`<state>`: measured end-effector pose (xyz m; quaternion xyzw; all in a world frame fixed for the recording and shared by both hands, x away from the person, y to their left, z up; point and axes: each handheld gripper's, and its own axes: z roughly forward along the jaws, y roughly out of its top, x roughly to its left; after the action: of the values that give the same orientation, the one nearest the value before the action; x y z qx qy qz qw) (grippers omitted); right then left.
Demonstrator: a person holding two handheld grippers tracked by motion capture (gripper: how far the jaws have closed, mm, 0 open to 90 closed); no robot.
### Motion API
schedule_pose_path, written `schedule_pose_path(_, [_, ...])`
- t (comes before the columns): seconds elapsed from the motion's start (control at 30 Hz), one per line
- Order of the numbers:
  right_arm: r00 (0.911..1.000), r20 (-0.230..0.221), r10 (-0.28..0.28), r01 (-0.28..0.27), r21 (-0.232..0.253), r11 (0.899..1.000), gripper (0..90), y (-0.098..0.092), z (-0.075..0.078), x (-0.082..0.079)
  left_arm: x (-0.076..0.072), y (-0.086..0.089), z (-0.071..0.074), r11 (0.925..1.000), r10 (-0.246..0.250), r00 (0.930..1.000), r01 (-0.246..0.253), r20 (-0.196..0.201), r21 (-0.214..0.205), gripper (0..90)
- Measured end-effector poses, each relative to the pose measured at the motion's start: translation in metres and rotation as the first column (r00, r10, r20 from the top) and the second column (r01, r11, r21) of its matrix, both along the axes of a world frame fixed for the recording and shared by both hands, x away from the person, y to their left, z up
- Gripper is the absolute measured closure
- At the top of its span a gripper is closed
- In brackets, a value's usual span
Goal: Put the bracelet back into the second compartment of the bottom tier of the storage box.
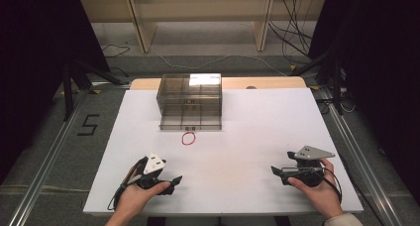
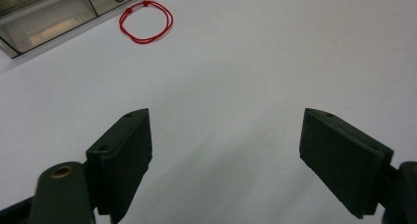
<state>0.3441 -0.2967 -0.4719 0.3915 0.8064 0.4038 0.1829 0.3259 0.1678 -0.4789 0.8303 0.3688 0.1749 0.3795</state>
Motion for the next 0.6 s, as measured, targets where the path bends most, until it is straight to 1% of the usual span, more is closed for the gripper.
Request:
schedule_pose_path(0.07, [1.0000, 0.001, 0.001, -0.001, -0.003, 1.000, 16.6, -0.001, 0.000, 0.000, 0.001, 0.000, -0.001, 1.0000, 0.003, 1.0000, -0.003, -0.006, -0.003, 21.2])
schedule_pose_path(0.2, [1.0000, 0.002, -0.004, 0.004, -0.003, 1.000, 16.6, 0.000, 0.001, 0.000, 0.002, -0.001, -0.001, 1.0000, 0.008, 1.0000, -0.008, -0.004, -0.003, 22.5])
schedule_pose_path(0.27, [1.0000, 0.005, -0.004, 0.004, -0.003, 1.000, 16.6, 0.000, 0.001, 0.000, 0.002, -0.001, -0.001, 1.0000, 0.002, 1.0000, -0.002, 0.001, 0.003, 22.5])
schedule_pose_path(0.33, [1.0000, 0.005, -0.002, 0.002, -0.002, 1.000, 16.6, 0.000, 0.001, -0.001, 0.004, -0.003, 0.001, 1.0000, -0.004, 1.0000, 0.004, 0.002, -0.003, 22.8])
schedule_pose_path(0.43, [1.0000, 0.005, 0.000, 0.000, -0.005, 1.000, 16.6, 0.001, 0.000, 0.000, 0.013, -0.004, 0.004, 0.9999, 0.012, 0.9998, -0.012, 0.014, -0.004, 24.0])
schedule_pose_path(0.5, [1.0000, 0.005, 0.000, 0.000, -0.005, 1.000, 16.6, 0.002, 0.000, 0.000, 0.021, -0.005, 0.005, 0.9995, 0.026, 0.9996, -0.026, 0.009, -0.019, 26.8])
schedule_pose_path(0.53, [1.0000, 0.002, -0.001, 0.001, -0.010, 1.000, 16.6, 0.002, 0.001, -0.001, 0.028, -0.005, 0.005, 0.9993, 0.035, 0.9993, -0.035, 0.008, -0.008, 32.3])
schedule_pose_path(0.57, [1.0000, 0.002, -0.001, 0.001, -0.010, 1.000, 16.6, 0.002, 0.001, -0.001, 0.032, -0.005, 0.005, 0.9991, 0.041, 0.9991, -0.041, 0.007, -0.007, 32.6])
schedule_pose_path(0.6, [1.0000, 0.003, 0.001, -0.001, -0.011, 1.000, 16.6, 0.002, 0.001, -0.001, 0.032, -0.005, 0.005, 0.9991, 0.041, 0.9991, -0.041, 0.007, -0.007, 32.9])
